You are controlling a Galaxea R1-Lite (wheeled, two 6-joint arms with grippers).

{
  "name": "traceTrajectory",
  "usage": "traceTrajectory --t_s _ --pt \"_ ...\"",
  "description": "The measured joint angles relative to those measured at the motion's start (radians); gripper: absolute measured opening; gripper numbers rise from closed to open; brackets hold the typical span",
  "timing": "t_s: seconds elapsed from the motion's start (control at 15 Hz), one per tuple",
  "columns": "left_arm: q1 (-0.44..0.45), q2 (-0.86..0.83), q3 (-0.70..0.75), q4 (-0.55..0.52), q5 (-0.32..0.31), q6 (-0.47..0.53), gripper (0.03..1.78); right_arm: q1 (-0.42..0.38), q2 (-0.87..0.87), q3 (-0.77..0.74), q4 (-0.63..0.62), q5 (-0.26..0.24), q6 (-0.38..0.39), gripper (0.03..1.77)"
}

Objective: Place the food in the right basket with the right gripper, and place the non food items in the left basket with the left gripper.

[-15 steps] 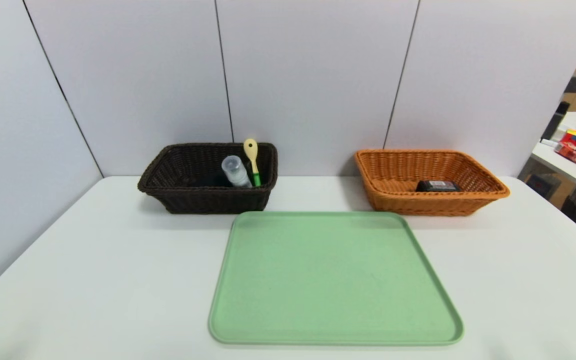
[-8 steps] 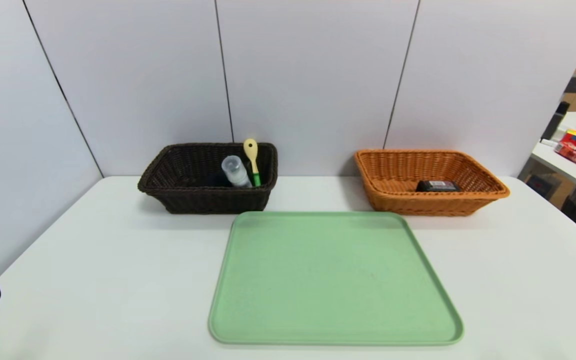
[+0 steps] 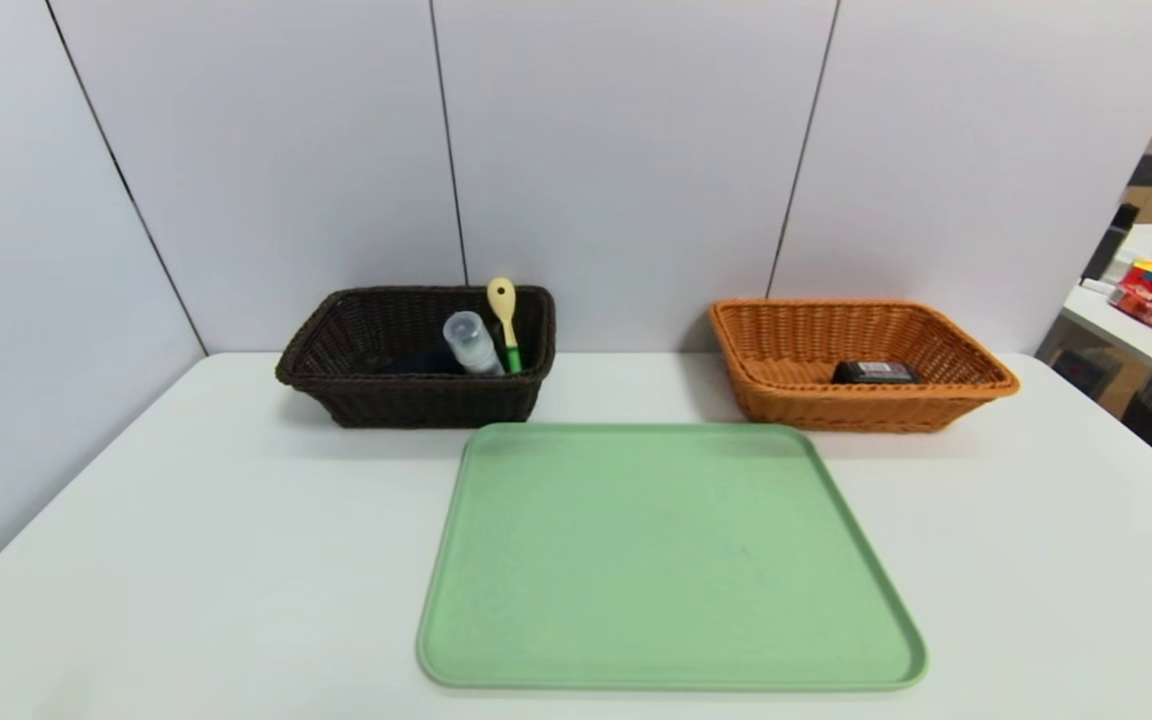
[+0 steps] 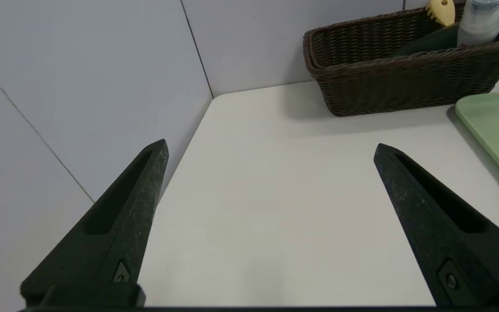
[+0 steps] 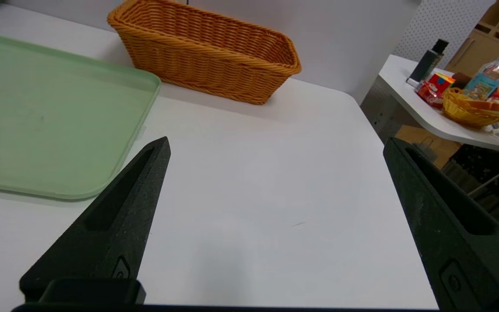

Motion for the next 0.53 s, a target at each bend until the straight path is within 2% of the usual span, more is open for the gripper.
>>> traceTrajectory --t_s 0.2,0.4,0.53 --pt "0.007 -0.045 0.004 0.05 -0.042 -0.013 1.69 0.006 -0.037 -0.003 0.058 0.044 -0.004 1.7" --pt "0.007 -0.066 0.027 0.044 -0.043 -0.026 1.69 0.008 -0.09 -0.013 0.141 0.054 -0.003 1.7" --pt "0.007 -0.072 0.032 0.044 -0.067 -0.034 1.69 0.01 -0.125 -0.02 0.171 0.055 0.001 1.7"
